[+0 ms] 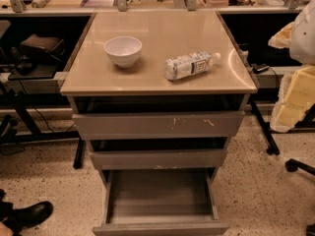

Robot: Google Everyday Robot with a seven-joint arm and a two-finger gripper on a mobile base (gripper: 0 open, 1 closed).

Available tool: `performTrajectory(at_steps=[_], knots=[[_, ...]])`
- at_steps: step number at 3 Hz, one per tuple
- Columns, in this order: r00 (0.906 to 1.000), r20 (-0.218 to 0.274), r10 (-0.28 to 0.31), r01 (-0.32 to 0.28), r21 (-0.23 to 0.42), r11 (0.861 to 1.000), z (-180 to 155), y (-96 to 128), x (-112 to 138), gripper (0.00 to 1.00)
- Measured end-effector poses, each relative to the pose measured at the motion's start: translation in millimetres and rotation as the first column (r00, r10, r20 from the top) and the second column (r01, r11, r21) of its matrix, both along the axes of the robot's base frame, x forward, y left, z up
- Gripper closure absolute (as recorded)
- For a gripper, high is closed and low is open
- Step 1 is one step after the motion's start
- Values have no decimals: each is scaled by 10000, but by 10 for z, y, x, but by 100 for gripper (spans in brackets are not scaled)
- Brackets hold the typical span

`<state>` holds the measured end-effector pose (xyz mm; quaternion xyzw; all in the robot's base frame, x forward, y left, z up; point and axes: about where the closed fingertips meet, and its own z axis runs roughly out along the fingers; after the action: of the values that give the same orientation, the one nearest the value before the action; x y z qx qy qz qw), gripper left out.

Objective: Close bottom drawer

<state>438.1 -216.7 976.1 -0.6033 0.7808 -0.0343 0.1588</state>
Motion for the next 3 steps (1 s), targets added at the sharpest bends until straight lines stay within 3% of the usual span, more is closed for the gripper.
performTrajectory(at_steps=[2,3], knots=[[10000,-32,64,-64,-47,10000,-66,63,25,0],[9992,-166,371,-370,63,9993,-399,259,25,0]])
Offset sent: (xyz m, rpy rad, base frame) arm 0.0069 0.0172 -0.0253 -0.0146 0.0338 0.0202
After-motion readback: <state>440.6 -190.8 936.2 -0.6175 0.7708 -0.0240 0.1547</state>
